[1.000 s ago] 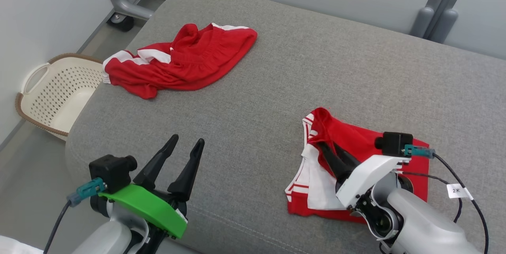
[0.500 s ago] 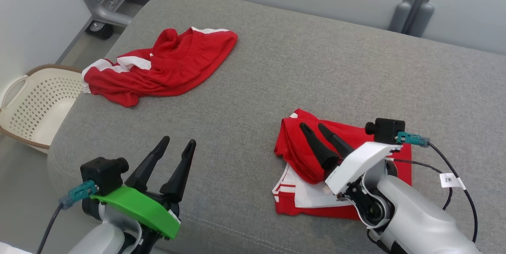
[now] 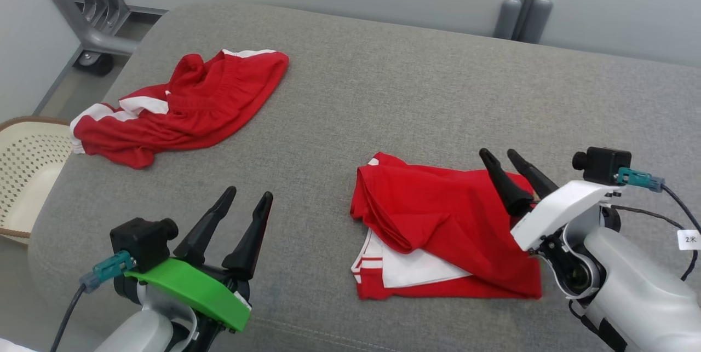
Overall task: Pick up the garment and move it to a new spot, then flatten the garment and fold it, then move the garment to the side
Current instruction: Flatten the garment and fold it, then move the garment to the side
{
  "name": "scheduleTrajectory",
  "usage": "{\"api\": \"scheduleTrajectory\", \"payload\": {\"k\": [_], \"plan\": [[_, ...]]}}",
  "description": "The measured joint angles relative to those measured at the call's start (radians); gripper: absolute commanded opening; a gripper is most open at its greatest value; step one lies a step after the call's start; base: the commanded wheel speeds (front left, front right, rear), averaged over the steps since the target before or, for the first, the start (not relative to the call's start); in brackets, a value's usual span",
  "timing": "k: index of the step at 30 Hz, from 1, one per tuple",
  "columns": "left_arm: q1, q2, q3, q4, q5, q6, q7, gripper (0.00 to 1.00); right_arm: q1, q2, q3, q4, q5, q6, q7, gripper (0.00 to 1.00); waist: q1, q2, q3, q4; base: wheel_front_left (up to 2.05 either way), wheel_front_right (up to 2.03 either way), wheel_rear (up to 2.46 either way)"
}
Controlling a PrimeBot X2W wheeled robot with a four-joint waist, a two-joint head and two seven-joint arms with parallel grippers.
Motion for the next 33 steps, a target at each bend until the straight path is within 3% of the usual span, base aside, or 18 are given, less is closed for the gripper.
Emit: {"api": "scheduleTrajectory", "payload": {"k": [13,33], "plan": [[0.002,-0.006,-0.010,-0.005,0.009,0.006,0.000,1.00,0.085,-0.041,-0.037,0.028,0.065,-0.008,-0.002,1.00,0.0000,0.0000,-0.002,-0.059,0.00,0.00,0.00],[0.001,-0.015,-0.016,-0.008,0.017,0.005,0.002,1.00,0.108,-0.005,-0.084,0.130,0.170,-0.017,0.051,1.00,0.0000,0.0000,0.046,-0.023,0.00,0.00,0.00]]}}
